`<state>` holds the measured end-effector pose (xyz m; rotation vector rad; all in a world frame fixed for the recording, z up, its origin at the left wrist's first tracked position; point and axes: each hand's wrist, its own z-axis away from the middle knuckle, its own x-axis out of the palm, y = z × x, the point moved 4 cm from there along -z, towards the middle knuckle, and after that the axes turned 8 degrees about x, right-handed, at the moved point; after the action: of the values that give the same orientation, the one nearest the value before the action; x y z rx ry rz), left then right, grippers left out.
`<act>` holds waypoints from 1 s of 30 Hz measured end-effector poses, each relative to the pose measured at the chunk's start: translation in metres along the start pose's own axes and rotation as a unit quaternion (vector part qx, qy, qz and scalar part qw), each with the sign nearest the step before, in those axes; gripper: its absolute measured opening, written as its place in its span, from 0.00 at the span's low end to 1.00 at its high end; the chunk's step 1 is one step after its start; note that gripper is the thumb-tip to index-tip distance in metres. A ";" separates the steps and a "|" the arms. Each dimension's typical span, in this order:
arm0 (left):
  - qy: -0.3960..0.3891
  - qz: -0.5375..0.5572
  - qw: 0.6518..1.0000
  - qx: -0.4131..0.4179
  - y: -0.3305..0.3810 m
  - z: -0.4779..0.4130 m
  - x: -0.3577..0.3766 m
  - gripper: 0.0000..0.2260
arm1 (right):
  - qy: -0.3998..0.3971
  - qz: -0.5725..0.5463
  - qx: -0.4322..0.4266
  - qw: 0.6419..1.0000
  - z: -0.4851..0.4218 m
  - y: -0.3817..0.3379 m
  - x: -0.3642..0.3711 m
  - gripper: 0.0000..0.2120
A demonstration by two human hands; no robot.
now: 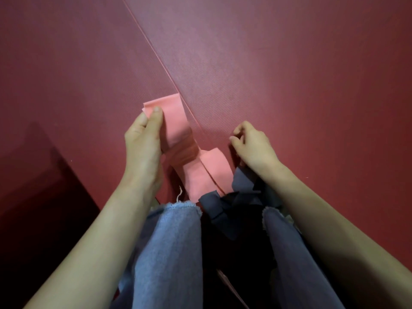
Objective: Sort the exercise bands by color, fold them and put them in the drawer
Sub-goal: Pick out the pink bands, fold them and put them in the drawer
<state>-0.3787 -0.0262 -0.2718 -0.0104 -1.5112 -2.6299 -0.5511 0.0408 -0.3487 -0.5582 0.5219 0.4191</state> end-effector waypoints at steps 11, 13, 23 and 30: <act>0.009 0.003 1.000 -0.004 -0.003 -0.001 0.001 0.11 | -0.062 0.309 -0.159 0.936 0.013 -0.019 0.042 0.20; 0.011 0.005 1.000 -0.008 -0.003 -0.001 0.001 0.11 | -0.042 0.231 -0.135 0.963 0.010 -0.018 0.043 0.11; 0.002 -0.004 1.000 0.005 0.015 0.004 0.008 0.12 | -0.062 -0.289 -0.039 0.955 0.019 -0.032 -0.014 0.16; -0.025 -0.055 0.997 0.037 0.059 0.039 0.026 0.13 | -0.065 -0.371 -0.104 0.921 0.082 -0.072 -0.072 0.24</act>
<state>-0.4008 -0.0242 -0.1994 0.0124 -1.6707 -2.6740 -0.5430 0.0172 -0.2197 -0.8781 0.1080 -0.2181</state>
